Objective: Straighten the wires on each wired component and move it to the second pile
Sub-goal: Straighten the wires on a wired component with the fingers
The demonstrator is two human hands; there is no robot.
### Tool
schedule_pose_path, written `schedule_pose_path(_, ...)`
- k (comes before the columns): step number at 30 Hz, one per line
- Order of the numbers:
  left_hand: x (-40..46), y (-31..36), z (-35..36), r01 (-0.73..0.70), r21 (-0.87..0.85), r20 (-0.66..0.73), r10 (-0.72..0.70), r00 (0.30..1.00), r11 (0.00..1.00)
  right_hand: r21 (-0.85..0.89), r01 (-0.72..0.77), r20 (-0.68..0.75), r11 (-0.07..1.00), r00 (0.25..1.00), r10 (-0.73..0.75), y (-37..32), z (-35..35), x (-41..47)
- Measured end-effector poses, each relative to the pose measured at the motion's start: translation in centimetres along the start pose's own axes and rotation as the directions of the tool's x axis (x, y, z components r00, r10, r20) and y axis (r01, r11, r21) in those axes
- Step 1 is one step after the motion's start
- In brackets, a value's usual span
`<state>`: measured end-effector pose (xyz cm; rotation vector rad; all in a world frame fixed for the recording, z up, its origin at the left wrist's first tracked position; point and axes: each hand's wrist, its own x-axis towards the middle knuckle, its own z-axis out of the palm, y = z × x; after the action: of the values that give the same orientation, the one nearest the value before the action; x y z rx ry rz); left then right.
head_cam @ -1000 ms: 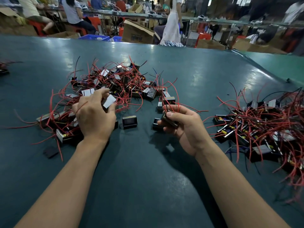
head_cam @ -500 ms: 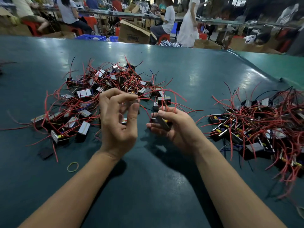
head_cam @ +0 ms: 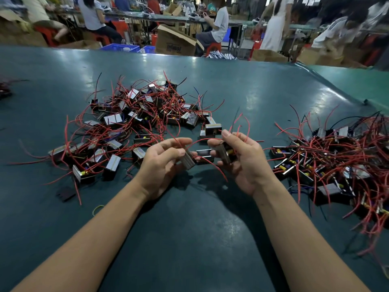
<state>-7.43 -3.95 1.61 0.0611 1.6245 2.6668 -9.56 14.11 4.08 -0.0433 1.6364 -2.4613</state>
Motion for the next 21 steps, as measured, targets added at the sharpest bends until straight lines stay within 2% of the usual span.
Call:
schedule_pose_path(3, -0.1, 0.0, 0.2, 0.040, -0.036, 0.036, -0.039, 0.999, 0.999, 0.007, 0.023, -0.017, 1.000, 1.000, -0.023, -0.1, -0.3, 0.0)
schedule_pose_path(6, 0.0, 0.2, 0.1, -0.009, -0.147, -0.002, 0.009, 1.000, 0.989, 0.024, 0.061, -0.060, 0.998, 0.996, -0.059, -0.1, -0.5, 0.1)
schedule_pose_path(8, 0.2, 0.4, -0.1, -0.078, -0.212, -0.057, 0.068, 0.996, 0.974, -0.053, 0.151, -0.155, 0.987, 0.975, -0.157, 0.0, -0.6, 0.2)
schedule_pose_path(10, 0.2, 0.4, -0.5, -0.238, -0.123, -0.141, 0.220, 0.965, 0.964, -0.112, 0.270, -0.228, 0.956, 0.930, -0.289, -0.1, -0.7, 0.2)
schedule_pose_path(11, 0.1, 0.3, -0.5, -0.356, 0.033, -0.165, 0.357, 0.920, 0.934, -0.124, 0.305, -0.233, 0.944, 0.916, -0.326, -0.1, -0.7, 0.1)
schedule_pose_path(12, 0.1, 0.1, -0.5, -0.481, 0.227, -0.132, 0.516, 0.847, 0.847, -0.135, 0.305, -0.206, 0.943, 0.922, -0.328, -0.1, -0.6, 0.0)
schedule_pose_path(14, -0.1, -0.5, -0.1, -0.670, 0.504, 0.103, 0.732, 0.674, 0.545, -0.188, 0.186, -0.079, 0.965, 0.976, -0.203, 0.2, -0.1, -0.3)
schedule_pose_path(16, 0.0, -1.0, 0.2, -0.743, 0.612, 0.328, 0.769, 0.548, 0.269, -0.290, 0.011, 0.017, 0.957, 1.000, -0.006, 0.5, 0.7, -0.6)
schedule_pose_path(17, 0.1, -1.1, 0.2, -0.752, 0.632, 0.395, 0.758, 0.519, 0.186, -0.308, -0.033, 0.031, 0.951, 0.999, 0.045, 0.7, 1.0, -0.6)
schedule_pose_path(18, 0.0, -1.2, 0.2, -0.754, 0.640, 0.430, 0.745, 0.510, 0.148, -0.307, -0.046, 0.030, 0.951, 0.998, 0.058, 0.8, 1.2, -0.6)
schedule_pose_path(21, -0.2, -1.3, 0.2, -0.780, 0.613, 0.495, 0.709, 0.502, 0.125, -0.302, -0.023, 0.029, 0.953, 0.999, 0.033, 0.9, 0.8, -0.5)
